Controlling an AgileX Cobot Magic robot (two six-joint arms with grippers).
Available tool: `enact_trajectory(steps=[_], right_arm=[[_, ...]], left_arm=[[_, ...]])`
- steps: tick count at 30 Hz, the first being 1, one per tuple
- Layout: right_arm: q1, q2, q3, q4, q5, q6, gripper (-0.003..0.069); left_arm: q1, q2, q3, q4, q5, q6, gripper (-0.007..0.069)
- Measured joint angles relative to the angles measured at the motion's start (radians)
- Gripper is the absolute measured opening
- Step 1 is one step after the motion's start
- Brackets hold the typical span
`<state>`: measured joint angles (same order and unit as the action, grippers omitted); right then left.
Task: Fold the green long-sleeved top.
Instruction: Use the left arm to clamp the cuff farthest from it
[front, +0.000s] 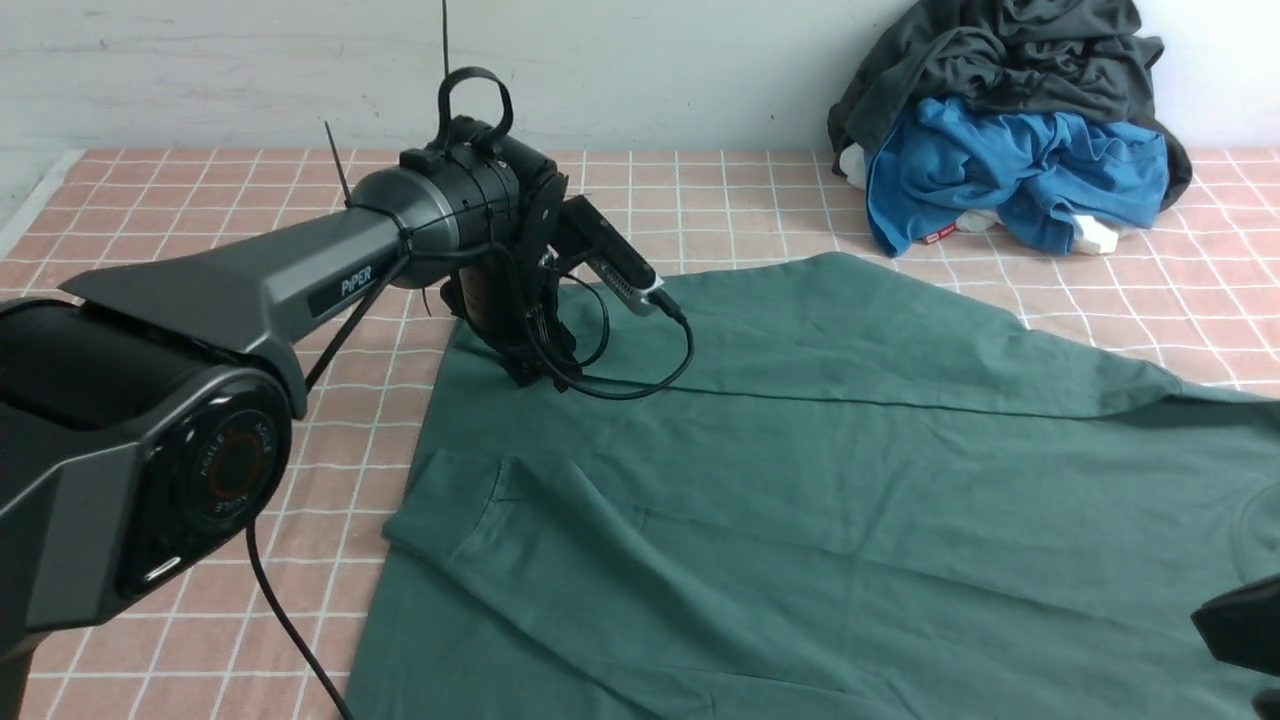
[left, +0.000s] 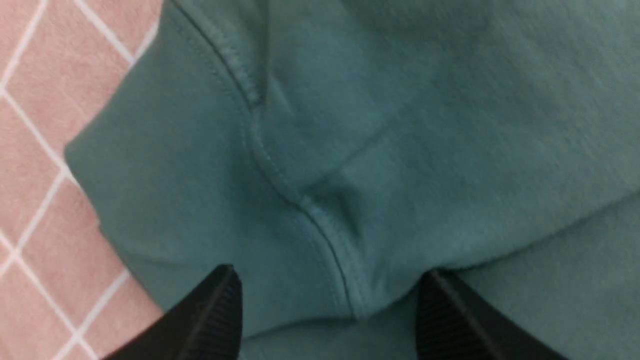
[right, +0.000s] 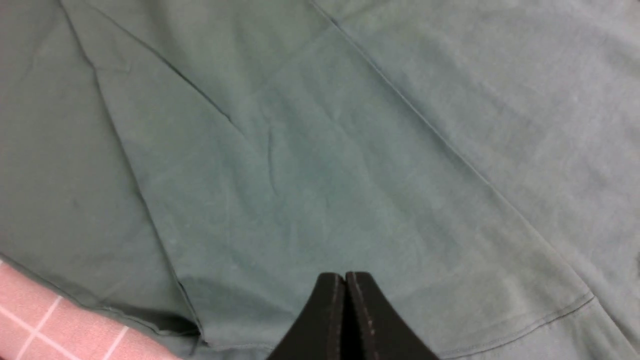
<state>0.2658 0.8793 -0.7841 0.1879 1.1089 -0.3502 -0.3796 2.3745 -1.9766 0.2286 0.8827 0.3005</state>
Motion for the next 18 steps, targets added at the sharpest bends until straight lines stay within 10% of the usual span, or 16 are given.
enact_trajectory(steps=[13, 18], right_arm=[[0.0, 0.0, 0.0, -0.016, -0.003, 0.0, -0.0014], [0.0, 0.0, 0.0, -0.016, -0.003, 0.0, -0.0014]], left_arm=[[0.0, 0.032, -0.057, -0.011, -0.018, -0.083, 0.0307], [0.0, 0.043, -0.067, -0.043, -0.018, -0.09, 0.012]])
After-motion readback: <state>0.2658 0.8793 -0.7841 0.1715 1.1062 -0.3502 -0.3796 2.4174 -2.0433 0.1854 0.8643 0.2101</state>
